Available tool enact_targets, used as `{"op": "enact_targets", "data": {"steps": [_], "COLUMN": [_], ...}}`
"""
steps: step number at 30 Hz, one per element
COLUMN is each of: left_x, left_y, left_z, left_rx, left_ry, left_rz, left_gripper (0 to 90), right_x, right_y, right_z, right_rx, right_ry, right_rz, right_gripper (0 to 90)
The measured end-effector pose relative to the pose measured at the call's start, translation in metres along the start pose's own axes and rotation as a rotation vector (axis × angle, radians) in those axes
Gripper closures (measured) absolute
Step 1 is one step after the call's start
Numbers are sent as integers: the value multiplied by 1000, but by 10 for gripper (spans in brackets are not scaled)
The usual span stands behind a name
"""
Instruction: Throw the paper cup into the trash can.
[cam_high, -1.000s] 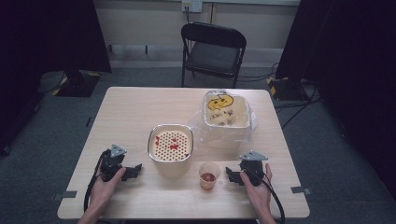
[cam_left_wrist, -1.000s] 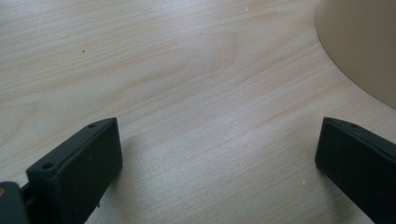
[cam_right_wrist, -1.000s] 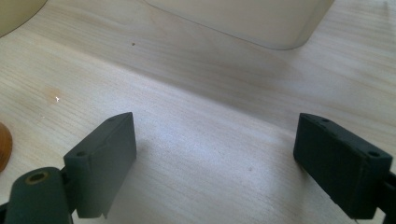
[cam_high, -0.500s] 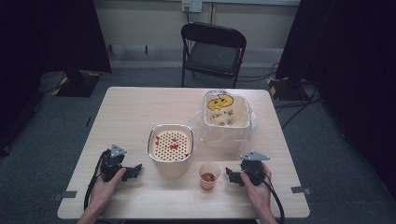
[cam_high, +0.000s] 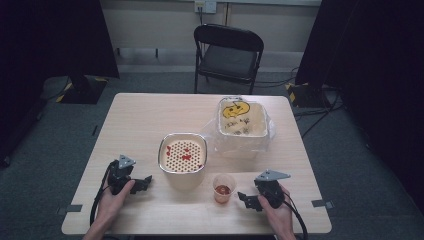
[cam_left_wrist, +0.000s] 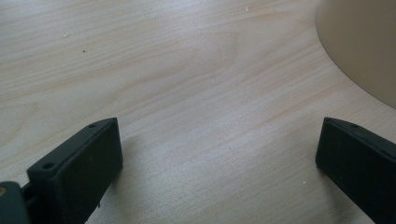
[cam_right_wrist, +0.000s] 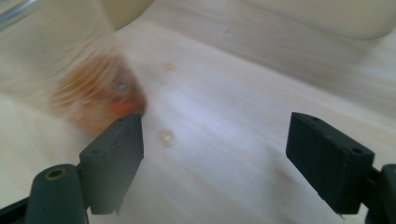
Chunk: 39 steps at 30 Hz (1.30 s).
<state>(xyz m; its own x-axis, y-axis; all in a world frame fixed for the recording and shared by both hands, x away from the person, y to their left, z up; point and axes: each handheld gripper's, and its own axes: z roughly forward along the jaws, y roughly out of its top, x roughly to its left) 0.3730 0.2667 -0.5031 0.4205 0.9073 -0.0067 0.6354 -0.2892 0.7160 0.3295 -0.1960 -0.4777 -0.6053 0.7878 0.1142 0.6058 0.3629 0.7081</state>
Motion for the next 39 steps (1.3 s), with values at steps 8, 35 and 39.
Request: {"op": "enact_targets", "data": {"steps": [8,35,39], "left_x": [0,0,0], "left_y": [0,0,0], "left_z": [0,0,0], "left_rx": [0,0,0], "left_ry": [0,1,1], "left_rz": [-1,0,0], "left_gripper": [0,0,0], "right_x": [16,49,50], "right_y": [-5,32,36], "right_z": [-3,33,39], "right_rx": [-1,-82,-84], "right_ry": [75,188,181], "right_rz": [-32,-100,-97], "right_gripper": [187,232,294]}}
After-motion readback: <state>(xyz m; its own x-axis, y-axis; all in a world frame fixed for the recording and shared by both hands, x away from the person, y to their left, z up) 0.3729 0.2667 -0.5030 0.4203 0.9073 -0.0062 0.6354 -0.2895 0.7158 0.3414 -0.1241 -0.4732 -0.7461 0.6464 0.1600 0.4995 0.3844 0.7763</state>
